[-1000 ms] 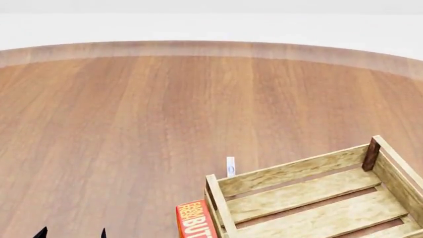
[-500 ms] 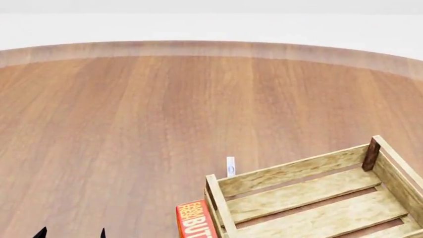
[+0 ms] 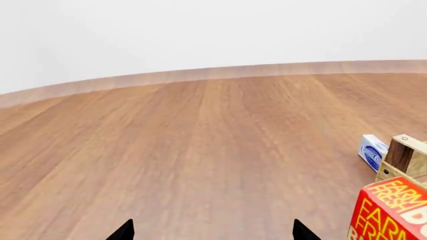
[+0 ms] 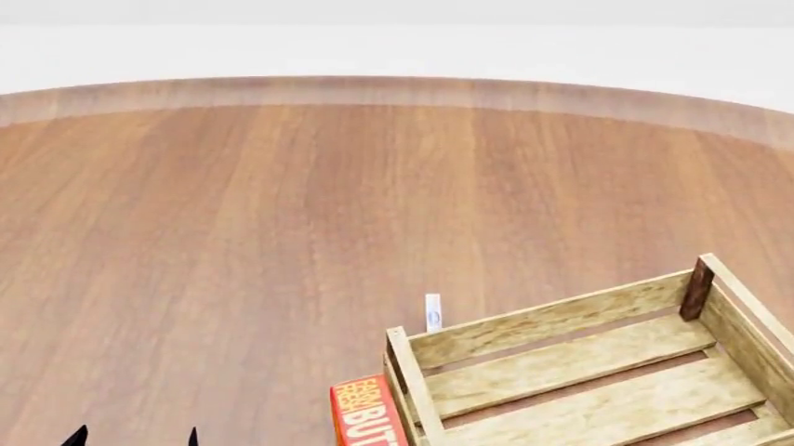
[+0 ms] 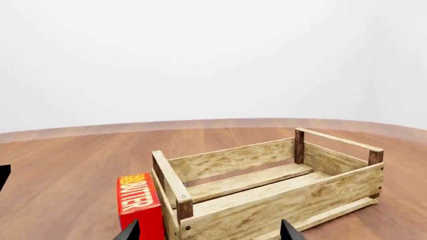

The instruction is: Pick up the tomato sauce, and put it in the wooden tray.

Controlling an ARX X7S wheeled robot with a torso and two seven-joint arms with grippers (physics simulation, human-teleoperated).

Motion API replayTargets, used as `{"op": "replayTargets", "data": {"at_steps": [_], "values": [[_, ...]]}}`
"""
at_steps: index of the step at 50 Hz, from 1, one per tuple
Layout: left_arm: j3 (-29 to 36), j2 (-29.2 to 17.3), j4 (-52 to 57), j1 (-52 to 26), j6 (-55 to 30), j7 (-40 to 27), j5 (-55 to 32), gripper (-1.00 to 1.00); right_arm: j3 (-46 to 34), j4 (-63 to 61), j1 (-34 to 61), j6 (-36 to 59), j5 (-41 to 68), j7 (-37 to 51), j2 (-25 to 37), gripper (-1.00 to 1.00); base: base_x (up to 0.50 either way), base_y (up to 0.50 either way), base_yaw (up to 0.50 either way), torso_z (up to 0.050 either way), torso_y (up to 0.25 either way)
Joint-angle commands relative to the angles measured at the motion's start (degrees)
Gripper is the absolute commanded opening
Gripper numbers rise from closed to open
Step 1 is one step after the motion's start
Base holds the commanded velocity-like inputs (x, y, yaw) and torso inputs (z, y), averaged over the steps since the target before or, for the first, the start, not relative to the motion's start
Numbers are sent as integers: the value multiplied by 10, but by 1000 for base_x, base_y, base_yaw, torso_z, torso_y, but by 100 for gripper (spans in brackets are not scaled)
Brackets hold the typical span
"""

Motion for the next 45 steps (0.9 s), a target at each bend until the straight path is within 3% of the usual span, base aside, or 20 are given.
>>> {"op": "replayTargets", "data": {"at_steps": [1,10,45], "values": [[-3,-3,2,6,19,9,-12,100,-11,48,23,4,6,3,-1,100,0,0,0,0,0],[1,-6,3,6,19,5,-16,100,-24,98,65,32,58,-15,2,100,0,0,0,0,0],[15,-17,6,5,18,-9,-27,100,-38,172,110,29,87,-3,5,100,0,0,0,0,0]]}}
